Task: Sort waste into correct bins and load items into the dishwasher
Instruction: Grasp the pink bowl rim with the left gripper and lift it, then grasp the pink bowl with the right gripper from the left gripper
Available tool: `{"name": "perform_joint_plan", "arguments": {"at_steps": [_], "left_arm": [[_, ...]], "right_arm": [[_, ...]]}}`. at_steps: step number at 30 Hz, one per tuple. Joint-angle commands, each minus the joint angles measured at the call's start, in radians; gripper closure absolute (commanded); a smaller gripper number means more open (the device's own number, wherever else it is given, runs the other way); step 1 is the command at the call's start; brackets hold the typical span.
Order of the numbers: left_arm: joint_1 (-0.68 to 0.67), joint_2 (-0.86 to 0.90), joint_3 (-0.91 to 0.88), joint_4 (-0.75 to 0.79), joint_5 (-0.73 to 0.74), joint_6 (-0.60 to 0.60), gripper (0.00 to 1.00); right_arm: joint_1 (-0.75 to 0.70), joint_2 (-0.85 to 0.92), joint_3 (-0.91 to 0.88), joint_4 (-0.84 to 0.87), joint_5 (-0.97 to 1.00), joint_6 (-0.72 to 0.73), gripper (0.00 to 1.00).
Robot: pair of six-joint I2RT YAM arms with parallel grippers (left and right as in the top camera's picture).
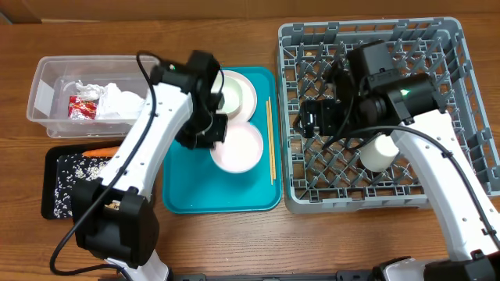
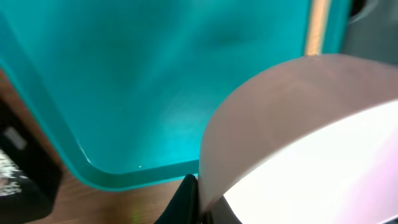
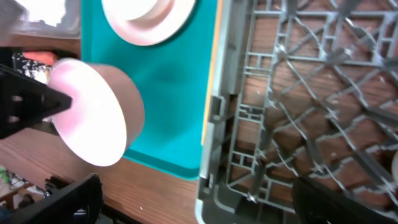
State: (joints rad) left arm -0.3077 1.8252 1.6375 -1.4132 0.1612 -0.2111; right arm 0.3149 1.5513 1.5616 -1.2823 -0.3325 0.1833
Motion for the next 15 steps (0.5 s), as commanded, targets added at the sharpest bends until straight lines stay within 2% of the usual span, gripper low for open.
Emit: {"name": "perform_joint_plan", "arguments": {"at_steps": [1,7,11,12,15], "left_arm": [[-0.007,-0.025,0.102,-0.027,0.016,-0.006,0.94],[-0.007,-0.025,0.133,-0.045,0.024,-0.006,0.92],[-0.007,-0.025,0.133,-0.051,0.033,-0.005,0.93],[-0.007,-0.025,0.133,-0.051,0.066,0.016,0.96],[-0.007,-0.025,0.133,-0.047,0.1,0.037,0.96]], "right_arm": [[0.069,0.003,-0.003,0.029,0.029,0.024,0.06],[0.178,0.003,-0.003,0.071,0.097,0.031,0.19],[0.23,0.011,-0.003,0.108,0.103,0.031,0.25],[0.25,0.021,-0.003,0.118,0.139,0.039,0.29],[0.27,0.043,-0.003,0.14,0.209,0.084,0.3]]}}
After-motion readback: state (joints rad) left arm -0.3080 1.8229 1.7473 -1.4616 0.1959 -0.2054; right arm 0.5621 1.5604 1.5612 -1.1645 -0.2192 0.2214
